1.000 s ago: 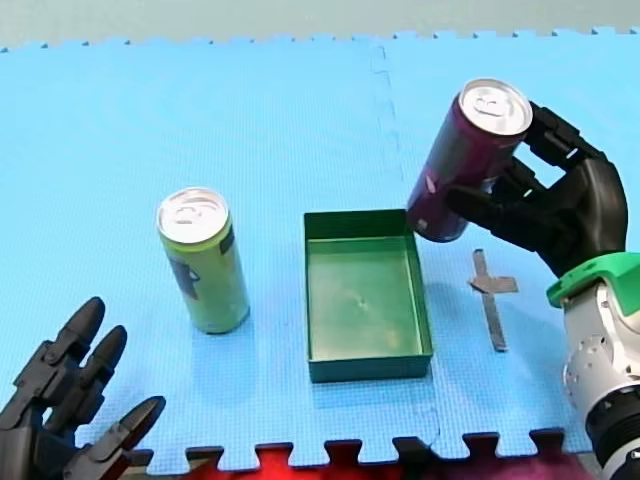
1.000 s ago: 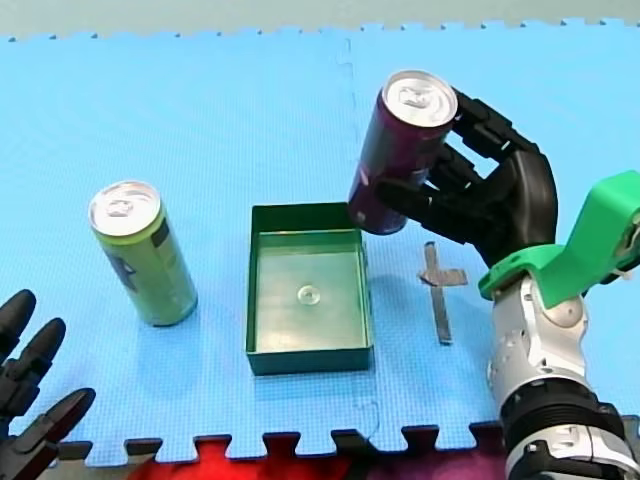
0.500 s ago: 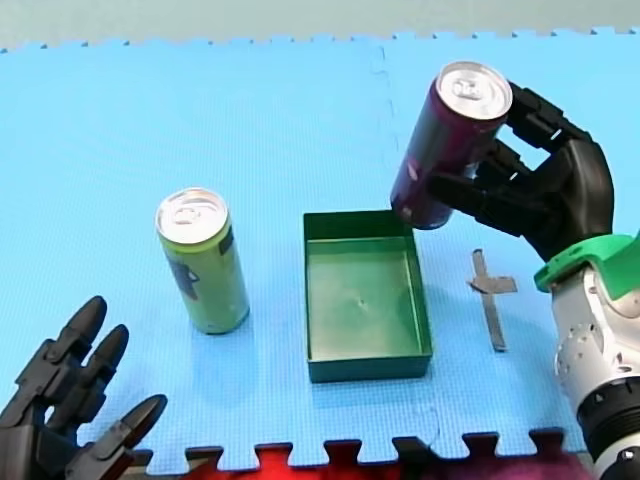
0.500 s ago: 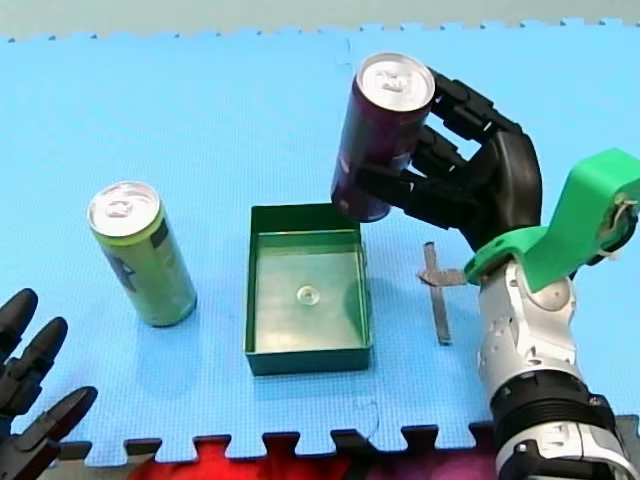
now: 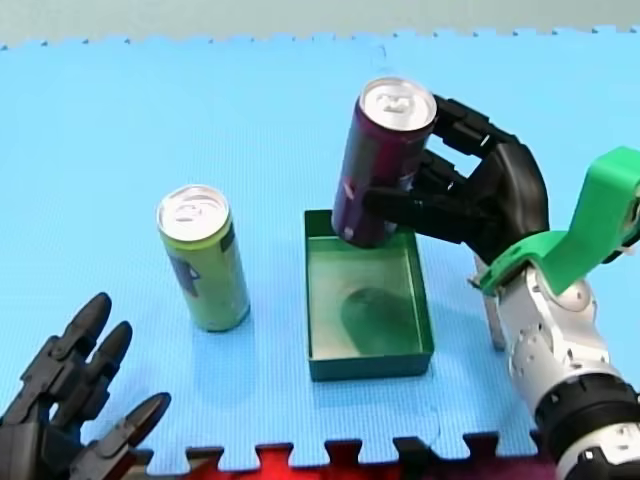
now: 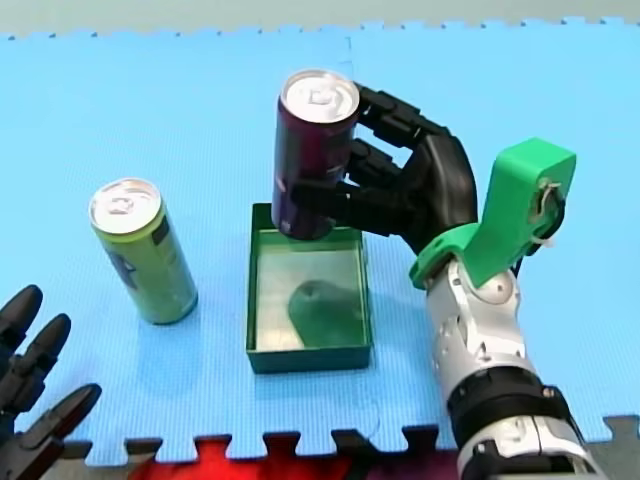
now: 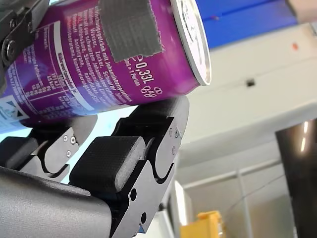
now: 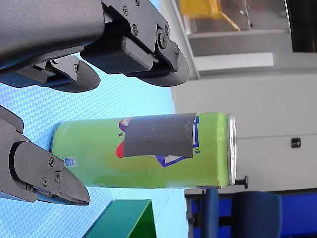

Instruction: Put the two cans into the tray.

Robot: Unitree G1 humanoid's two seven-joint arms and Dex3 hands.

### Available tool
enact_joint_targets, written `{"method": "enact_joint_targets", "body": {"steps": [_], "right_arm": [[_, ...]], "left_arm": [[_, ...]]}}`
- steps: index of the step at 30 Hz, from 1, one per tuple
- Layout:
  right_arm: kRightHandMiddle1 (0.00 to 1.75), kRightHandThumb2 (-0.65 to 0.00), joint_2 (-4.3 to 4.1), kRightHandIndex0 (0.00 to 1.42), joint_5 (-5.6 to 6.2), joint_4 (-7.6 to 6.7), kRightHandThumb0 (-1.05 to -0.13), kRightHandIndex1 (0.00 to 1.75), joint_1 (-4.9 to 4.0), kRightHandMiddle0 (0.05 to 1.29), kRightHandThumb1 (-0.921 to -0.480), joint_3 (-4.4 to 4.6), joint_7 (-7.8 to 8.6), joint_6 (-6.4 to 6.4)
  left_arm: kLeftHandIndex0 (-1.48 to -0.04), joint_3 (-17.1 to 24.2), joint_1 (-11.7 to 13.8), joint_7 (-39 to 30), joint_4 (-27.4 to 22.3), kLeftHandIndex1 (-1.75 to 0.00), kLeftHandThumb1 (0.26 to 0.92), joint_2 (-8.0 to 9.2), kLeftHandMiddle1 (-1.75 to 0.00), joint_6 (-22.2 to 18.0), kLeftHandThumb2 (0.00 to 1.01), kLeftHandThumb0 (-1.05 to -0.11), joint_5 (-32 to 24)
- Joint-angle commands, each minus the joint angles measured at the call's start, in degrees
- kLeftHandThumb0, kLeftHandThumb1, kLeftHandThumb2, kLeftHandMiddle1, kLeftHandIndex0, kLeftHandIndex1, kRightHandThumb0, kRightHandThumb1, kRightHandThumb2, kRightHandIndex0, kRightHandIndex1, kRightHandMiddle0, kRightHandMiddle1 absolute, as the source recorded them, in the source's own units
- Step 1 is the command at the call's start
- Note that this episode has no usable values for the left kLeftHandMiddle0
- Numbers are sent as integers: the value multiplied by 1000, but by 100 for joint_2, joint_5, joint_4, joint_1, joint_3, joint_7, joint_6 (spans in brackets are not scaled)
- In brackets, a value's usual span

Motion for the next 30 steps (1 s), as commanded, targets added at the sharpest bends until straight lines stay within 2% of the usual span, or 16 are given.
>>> {"method": "enact_joint_targets", "body": {"steps": [1,7,13,14,17,23,26,30], "right_arm": [[2,0,16,1375,-42,69,-353,3,-96,1237,-772,19,-67,-11],[1,0,82,1376,-205,104,-356,2,-53,1237,-773,102,-213,-62],[1,-1,125,1377,-278,178,-355,2,2,1237,-774,120,-239,-157],[0,-1,135,1378,-290,229,-355,2,4,1237,-775,117,-242,-188],[0,-1,140,1379,-318,517,-354,2,-32,1237,-775,77,-229,-313],[1,0,72,1379,-340,947,-354,1,-147,1238,-775,-18,-148,-479],[1,0,58,1380,-351,1073,-353,1,-162,1239,-776,-59,-89,-592],[1,-1,45,1381,-341,1139,-352,1,-144,1240,-777,-108,56,-734]], "left_arm": [[-499,8,18,12,-50,-1,767,11,0,20,0,-1048,-14],[-500,12,58,-34,-98,-1,767,24,0,15,0,-1048,-67],[-501,15,93,-87,-149,-1,767,35,0,19,0,-1048,-103],[-501,18,91,-94,-152,-1,767,41,0,25,0,-1048,-109],[-501,25,84,-110,-168,-1,768,53,0,47,1,-1048,-127],[-503,14,140,-104,-266,-2,774,42,-2,61,3,-1048,-130],[-505,10,183,-98,-333,-3,779,40,-1,81,5,-1048,-131],[-509,19,249,-64,-438,-4,786,43,-2,120,7,-1048,-113]]}}
